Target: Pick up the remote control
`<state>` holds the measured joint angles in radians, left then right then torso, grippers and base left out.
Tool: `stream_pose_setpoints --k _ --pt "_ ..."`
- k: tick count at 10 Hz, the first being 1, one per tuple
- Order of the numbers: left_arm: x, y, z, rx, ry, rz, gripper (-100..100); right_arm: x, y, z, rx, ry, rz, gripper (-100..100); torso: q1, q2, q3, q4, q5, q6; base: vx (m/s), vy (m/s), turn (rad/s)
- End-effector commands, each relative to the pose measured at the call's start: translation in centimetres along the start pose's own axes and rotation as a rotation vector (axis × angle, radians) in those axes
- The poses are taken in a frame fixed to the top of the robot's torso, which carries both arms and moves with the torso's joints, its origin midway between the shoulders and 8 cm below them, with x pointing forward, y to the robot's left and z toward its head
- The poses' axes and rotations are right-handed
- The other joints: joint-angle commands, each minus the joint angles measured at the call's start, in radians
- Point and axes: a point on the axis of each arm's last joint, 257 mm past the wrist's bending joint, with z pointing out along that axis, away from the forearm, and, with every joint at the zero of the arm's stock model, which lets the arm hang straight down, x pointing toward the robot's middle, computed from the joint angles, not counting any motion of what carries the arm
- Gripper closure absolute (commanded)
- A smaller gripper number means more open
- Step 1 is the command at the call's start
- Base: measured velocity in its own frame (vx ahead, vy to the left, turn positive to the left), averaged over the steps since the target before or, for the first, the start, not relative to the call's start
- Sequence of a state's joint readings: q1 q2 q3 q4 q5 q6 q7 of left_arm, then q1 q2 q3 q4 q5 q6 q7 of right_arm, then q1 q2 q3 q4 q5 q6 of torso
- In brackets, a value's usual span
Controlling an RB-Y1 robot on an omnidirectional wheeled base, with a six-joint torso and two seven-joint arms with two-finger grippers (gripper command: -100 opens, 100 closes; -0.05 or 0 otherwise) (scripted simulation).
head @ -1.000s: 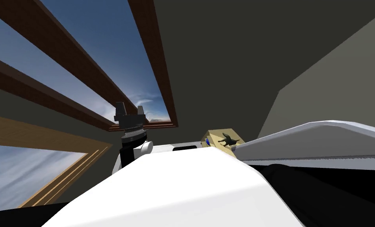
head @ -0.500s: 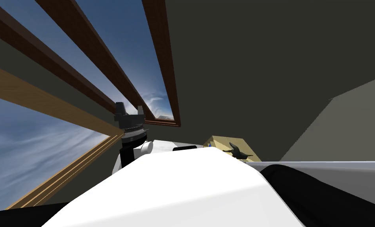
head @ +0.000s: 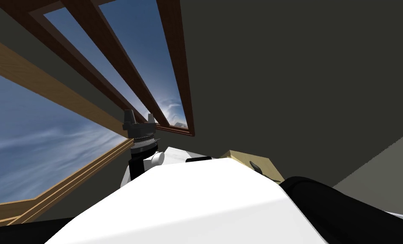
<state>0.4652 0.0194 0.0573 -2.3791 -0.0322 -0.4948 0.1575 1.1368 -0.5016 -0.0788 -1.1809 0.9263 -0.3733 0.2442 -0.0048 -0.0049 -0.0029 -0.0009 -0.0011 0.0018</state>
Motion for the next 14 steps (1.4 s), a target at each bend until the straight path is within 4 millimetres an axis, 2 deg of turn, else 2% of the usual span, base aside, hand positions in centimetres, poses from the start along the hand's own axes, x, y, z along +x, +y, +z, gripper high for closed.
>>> stream_pose_setpoints --k 1,2,3,5,6,7,11,12,13,14 --pt "0.0 0.0 0.0 0.0 0.0 0.0 0 0.0 0.0 0.0 0.0 0.0 0.0 -100 0.0 0.0 0.0 0.0 0.0 0.0 -0.004 -0.049 0.024" --pt "0.0 0.0 0.0 0.0 0.0 0.0 0 0.1 0.1 0.0 -0.002 0.002 -0.001 0 0.003 0.0 0.0 0.0 0.0 0.0 0.001 -0.007 -0.003" --pt "0.0 0.0 0.0 0.0 0.0 0.0 0 -0.2 0.5 1.1 0.0 -0.001 0.007 -100 0.004 0.001 0.001 0.0 0.001 0.0 -0.027 -0.005 0.044" --pt "0.0 0.0 0.0 0.0 0.0 0.0 0 -0.6 1.1 2.4 0.002 -0.004 0.015 -100 0.0 0.004 0.003 0.002 -0.001 -0.001 -0.027 0.011 0.061" --pt "0.0 0.0 0.0 0.0 0.0 0.0 0 -0.5 0.8 2.0 0.0 -0.003 0.013 -100 0.001 0.003 0.003 0.002 -0.001 -0.001 -0.008 0.009 0.016" --pt "0.0 0.0 0.0 0.0 0.0 0.0 0 -0.5 0.8 2.1 0.001 -0.003 0.013 100 0.001 0.003 0.002 0.001 0.0 0.0 0.0 0.0 0.0" --pt "0.0 0.0 0.0 0.0 0.0 0.0 0 -0.5 0.8 2.0 0.002 -0.003 0.014 100 -0.001 0.003 0.002 0.002 -0.002 0.0 0.0 0.0 0.0" --pt "0.0 0.0 0.0 0.0 0.0 0.0 0 -0.5 0.8 2.1 0.002 -0.003 0.014 0 -0.001 0.003 0.002 0.001 -0.002 0.0 0.0 0.0 0.0" --pt "0.0 0.0 0.0 0.0 0.0 0.0 0 -0.2 0.5 1.1 0.0 -0.001 0.007 100 -0.001 0.003 0.002 0.001 -0.002 0.0 0.006 -0.02 -0.061" --pt "0.0 0.0 0.0 0.0 0.0 0.0 0 -0.1 0.3 0.5 -0.001 0.0 0.003 100 -0.001 0.003 0.002 0.001 -0.001 0.0 0.018 -0.02 -0.069"
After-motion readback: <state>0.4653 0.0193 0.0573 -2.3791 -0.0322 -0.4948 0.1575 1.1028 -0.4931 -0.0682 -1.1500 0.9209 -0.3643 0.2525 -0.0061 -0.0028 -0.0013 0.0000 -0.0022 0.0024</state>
